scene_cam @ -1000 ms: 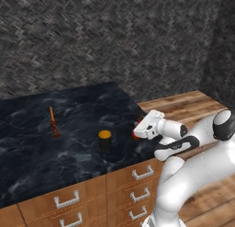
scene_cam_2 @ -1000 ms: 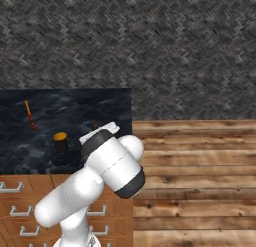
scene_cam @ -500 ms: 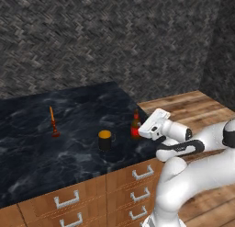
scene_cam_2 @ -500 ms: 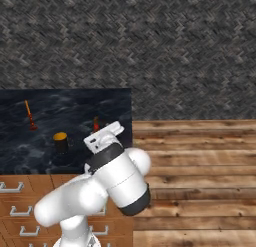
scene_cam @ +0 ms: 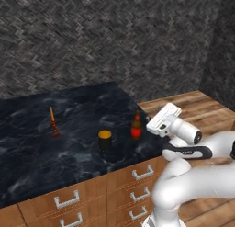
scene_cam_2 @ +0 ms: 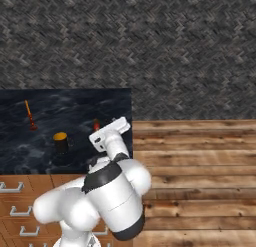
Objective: Open the cabinet directly in front. Then move the beer and the mug to the dining counter with the candle on it.
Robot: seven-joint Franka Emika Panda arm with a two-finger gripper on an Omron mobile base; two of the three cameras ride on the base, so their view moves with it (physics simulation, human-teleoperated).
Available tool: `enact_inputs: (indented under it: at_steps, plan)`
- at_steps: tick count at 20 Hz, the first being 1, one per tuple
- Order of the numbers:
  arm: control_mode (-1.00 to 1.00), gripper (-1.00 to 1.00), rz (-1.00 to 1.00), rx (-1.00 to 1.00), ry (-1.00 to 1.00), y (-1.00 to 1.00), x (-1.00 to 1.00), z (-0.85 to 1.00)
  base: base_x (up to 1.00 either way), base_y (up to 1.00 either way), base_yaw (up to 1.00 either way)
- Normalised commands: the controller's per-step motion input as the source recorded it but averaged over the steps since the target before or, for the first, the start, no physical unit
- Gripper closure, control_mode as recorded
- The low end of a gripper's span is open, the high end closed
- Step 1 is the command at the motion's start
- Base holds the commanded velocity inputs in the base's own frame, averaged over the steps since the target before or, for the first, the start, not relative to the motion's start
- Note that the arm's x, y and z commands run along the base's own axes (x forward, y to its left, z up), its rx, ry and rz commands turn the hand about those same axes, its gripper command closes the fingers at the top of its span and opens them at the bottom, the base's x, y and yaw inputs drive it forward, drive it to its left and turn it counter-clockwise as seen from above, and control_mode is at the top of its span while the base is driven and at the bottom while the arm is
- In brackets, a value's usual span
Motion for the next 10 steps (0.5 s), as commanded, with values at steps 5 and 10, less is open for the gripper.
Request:
enact_inputs:
  at_steps: [5,10]
  plan:
    - [-1.0,-1.0,0.0,-0.01,-0.18,0.0,-0.95,0.4,0.0,0.0,0.0]
    - [-1.0,-1.0,0.0,-0.16,-0.01,-0.06,-1.0,0.46,0.0,0.0,0.0]
